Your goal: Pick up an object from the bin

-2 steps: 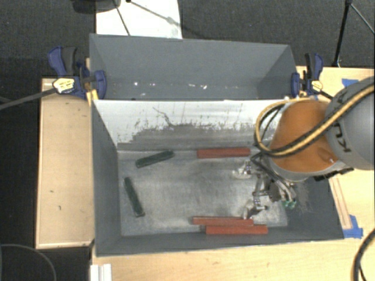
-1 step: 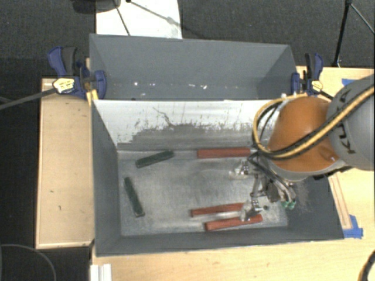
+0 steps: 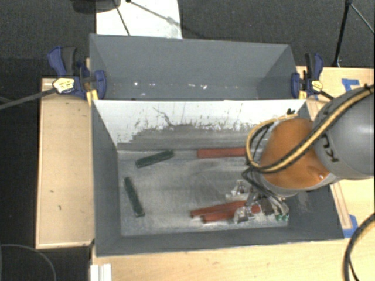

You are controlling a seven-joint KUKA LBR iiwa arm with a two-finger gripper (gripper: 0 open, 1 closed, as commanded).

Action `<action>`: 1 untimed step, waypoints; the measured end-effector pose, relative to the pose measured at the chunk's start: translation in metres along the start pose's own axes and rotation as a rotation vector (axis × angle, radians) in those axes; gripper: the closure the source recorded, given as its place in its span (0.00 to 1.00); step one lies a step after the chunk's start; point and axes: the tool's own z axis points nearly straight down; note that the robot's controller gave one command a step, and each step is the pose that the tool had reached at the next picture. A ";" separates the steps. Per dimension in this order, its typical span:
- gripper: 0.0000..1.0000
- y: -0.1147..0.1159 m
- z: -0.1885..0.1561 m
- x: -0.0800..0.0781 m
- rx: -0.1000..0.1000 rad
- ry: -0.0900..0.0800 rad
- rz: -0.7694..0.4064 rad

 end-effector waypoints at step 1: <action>1.00 0.000 0.000 0.000 0.000 0.000 -0.001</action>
Offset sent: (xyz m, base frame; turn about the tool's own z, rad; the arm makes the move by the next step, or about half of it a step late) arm 0.0034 0.0231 0.1102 0.0328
